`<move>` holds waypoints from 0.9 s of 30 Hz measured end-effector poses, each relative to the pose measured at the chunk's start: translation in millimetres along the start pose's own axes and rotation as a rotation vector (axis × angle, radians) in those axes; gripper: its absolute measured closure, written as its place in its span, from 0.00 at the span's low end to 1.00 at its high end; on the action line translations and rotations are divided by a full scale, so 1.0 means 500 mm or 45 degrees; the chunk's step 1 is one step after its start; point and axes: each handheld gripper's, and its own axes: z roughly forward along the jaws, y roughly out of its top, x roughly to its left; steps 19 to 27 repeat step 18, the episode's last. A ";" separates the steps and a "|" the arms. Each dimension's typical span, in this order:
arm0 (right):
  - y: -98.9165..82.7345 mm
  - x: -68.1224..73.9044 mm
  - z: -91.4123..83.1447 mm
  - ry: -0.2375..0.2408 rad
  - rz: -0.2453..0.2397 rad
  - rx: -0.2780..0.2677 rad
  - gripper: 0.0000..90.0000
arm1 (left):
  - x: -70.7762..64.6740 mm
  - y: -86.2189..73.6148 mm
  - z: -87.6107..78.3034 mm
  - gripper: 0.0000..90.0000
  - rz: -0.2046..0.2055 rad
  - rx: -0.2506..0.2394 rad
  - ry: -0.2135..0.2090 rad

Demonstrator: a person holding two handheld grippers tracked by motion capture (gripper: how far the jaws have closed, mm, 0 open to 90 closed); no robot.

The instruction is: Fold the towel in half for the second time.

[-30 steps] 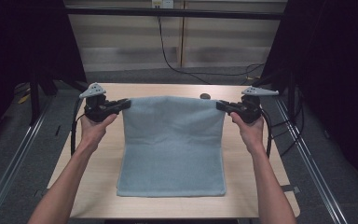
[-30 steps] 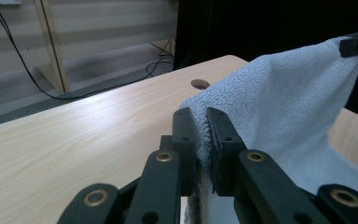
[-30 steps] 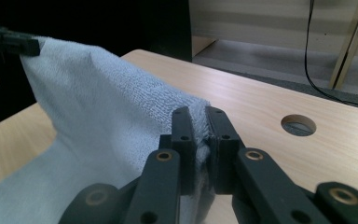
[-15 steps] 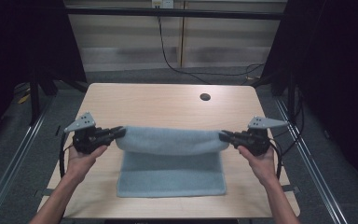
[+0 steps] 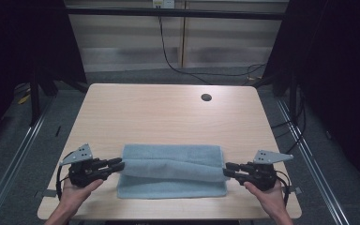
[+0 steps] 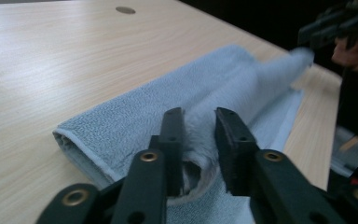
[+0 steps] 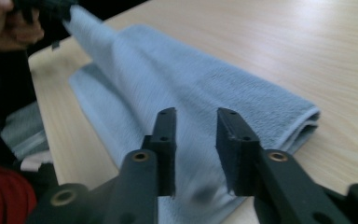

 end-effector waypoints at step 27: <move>-0.032 -0.036 -0.018 -0.237 0.127 -0.073 0.56 | 0.067 -0.033 -0.015 0.41 -0.135 0.009 0.287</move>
